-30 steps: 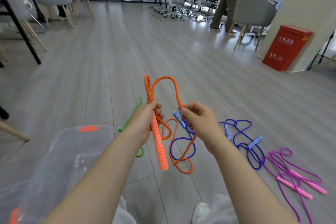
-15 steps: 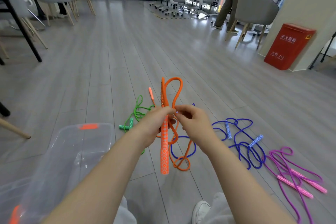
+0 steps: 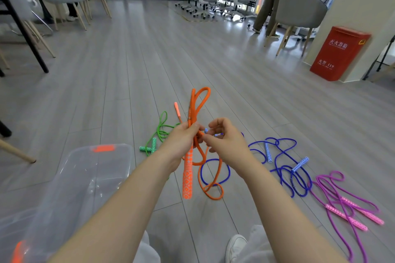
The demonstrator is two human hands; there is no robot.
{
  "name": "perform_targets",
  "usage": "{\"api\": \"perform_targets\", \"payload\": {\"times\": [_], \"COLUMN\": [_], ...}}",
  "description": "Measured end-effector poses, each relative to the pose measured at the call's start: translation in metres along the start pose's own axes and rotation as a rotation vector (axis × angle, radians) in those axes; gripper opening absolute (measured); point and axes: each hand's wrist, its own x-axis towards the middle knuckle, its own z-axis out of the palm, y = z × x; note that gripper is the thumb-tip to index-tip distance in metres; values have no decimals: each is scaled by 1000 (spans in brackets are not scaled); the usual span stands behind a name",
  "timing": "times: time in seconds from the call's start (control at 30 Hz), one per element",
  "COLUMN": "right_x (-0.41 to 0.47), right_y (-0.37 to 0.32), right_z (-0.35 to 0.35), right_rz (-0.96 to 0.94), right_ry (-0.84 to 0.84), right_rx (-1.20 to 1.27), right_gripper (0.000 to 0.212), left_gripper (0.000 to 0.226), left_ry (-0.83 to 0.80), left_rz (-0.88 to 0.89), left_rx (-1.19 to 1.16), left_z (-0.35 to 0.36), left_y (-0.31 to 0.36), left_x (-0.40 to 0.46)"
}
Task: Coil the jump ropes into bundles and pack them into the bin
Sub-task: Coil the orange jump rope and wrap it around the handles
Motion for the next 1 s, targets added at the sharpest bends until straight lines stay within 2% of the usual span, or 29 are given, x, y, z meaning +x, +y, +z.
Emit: {"api": "perform_targets", "payload": {"times": [0.23, 0.3, 0.37, 0.47, 0.57, 0.73, 0.87, 1.0], "right_x": [0, 0, 0, 2, 5, 6, 4, 1], "right_y": [0, 0, 2, 5, 10, 11, 0, -7], "right_z": [-19, -27, -38, -58, -73, -69, -53, -46], "right_rz": [43, 42, 64, 118, 146, 102, 30, -22], "right_ry": [-168, -192, -181, -111, -15, 114, 135, 127], "right_rx": [-48, -102, -141, -122, -84, 13, 64, 123], "right_gripper": [5, 4, 6, 7, 7, 5, 6, 2], "left_gripper": [30, 30, 29, 27, 25, 26, 23, 20], "left_ry": [249, 335, 446, 599, 650, 549, 442, 321], "left_rz": [-48, -58, -33, 30, 86, 101, 171, 206], "left_rx": [-489, -681, -766, -675, -623, -451, -217, -141], "left_z": [-33, -51, -66, -76, -76, -58, -43, -30], "left_y": [10, 14, 15, 15, 18, 16, 14, 16], "left_x": [21, 26, 28, 25, 23, 21, 17, 9]}}
